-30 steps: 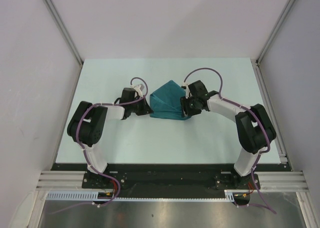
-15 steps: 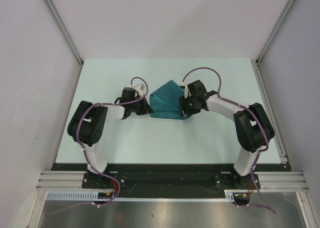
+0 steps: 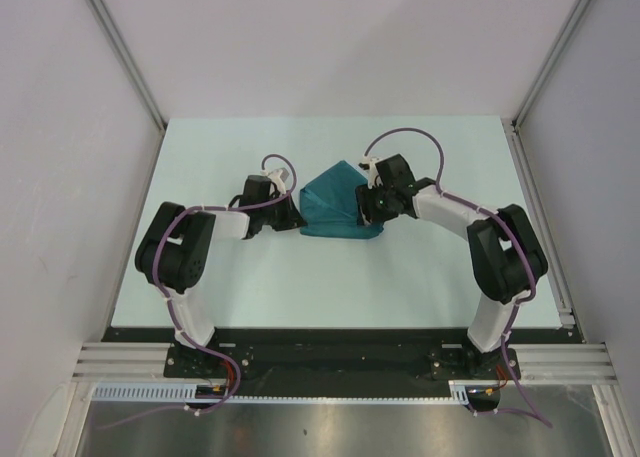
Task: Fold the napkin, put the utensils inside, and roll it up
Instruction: Roll the napkin at the center of the board.
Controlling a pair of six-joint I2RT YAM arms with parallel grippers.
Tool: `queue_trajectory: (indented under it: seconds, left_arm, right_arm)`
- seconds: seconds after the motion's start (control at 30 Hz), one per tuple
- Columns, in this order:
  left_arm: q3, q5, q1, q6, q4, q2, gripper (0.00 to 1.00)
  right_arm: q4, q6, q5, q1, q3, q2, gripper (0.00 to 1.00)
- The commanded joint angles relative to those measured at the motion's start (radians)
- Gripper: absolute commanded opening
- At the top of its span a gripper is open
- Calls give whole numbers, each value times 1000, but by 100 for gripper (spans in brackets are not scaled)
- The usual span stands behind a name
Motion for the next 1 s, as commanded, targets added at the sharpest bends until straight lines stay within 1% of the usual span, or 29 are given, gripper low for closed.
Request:
queue_trajectory:
  seconds: [0.0,0.23,0.4,0.53,0.7,0.97]
  left_arm:
    - [16,-23,-6,39,-42,31,0]
    - [17,-24,-6,37,-43,31,0]
    - [14,-27,-6,34,-45,25,0]
    - [14,-29,-6,31,-49,25,0]
    - [17,-26,-2,34,-61,25,0]
    - [47,-7,13,54,-103,48,0]
  right_arm:
    - [33,-10,-7,-19,45,38,54]
    - [22,-11,10,-37,33,81,54]
    - [15,-8,-7,-39,21,95,54]
    - [11,-13,-30,-33,-10,81,54]
    - [-2,-19,-36,-23,-59,57,57]
    - [-10,9,-52,4,-113,23,57]
